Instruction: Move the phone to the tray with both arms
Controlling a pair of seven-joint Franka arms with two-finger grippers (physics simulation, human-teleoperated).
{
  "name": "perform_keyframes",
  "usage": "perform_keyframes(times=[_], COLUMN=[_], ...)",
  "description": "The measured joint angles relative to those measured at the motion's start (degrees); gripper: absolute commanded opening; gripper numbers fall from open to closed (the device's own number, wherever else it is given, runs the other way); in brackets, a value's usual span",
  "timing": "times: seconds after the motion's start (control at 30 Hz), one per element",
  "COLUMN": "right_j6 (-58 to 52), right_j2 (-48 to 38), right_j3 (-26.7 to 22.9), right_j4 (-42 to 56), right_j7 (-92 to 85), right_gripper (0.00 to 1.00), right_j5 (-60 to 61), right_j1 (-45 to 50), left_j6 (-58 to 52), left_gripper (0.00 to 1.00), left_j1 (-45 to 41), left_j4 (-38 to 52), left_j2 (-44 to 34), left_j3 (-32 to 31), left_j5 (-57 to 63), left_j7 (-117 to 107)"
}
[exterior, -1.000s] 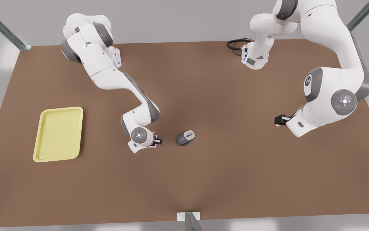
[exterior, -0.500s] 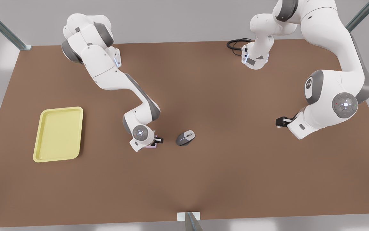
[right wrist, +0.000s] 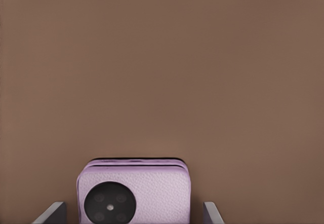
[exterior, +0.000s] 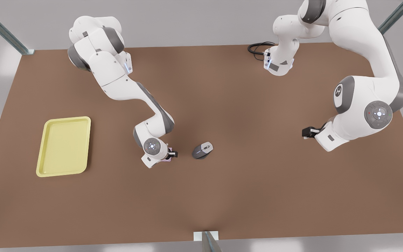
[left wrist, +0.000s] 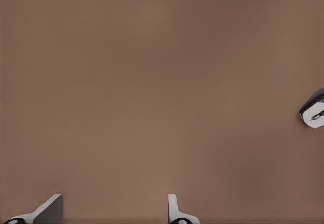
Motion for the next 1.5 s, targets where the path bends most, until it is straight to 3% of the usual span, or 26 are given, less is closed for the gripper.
perform_keyframes(times=[0.07, 0.6, 0.73, 0.83, 1.0, 1.2, 1.33, 1.47, 1.5], right_j6=[0.1, 0.0, -1.2, -1.6, -1.6, -1.2, -1.0, 0.1, 0.4], right_j2=[0.0, -0.8, -4.9, -10.8, -18.4, -23.3, -23.8, -20.6, -19.9], right_j3=[-0.1, -0.6, -0.7, -1.1, -9.1, -15.0, -21.5, -24.2, -24.3], right_j4=[0.0, -0.4, -2.3, -9.7, -21.1, -29.6, -31.3, -29.9, -29.6], right_j7=[-0.6, -4.2, -5.2, -7.2, -14.3, -26.9, -36.2, -45.4, -47.6], right_gripper=[0.85, 0.78, 0.78, 0.78, 0.78, 0.78, 0.78, 0.78, 0.86], right_j5=[0.0, 0.2, 0.1, 0.1, 0.2, 0.2, 0.2, 0.8, 0.8], right_j1=[0.0, -0.5, -2.7, -8.3, -15.7, -24.2, -25.3, -28.2, -29.1], left_j6=[0.0, 0.0, 0.0, 0.0, 0.0, 0.0, 0.1, 0.2, 0.2], left_gripper=[1.00, 1.00, 1.00, 1.00, 1.00, 1.00, 1.00, 1.00, 1.00], left_j1=[0.0, 0.0, 0.0, -0.1, -0.1, -0.1, -0.1, -0.1, -0.1], left_j4=[0.0, 0.1, 0.3, 0.4, 0.4, 0.4, 0.4, 0.3, 0.2], left_j2=[0.0, 0.0, 0.0, 0.0, -0.1, 0.0, 0.1, 0.1, 0.1], left_j3=[0.0, 0.0, 0.0, 0.0, -0.1, -0.1, -0.1, -0.1, -0.1], left_j5=[0.0, -0.1, -0.1, -0.2, -0.3, -0.3, -0.4, -0.4, -0.4], left_j7=[0.0, 0.1, 0.1, 0.1, 0.1, 0.1, 0.2, 0.2, 0.2])
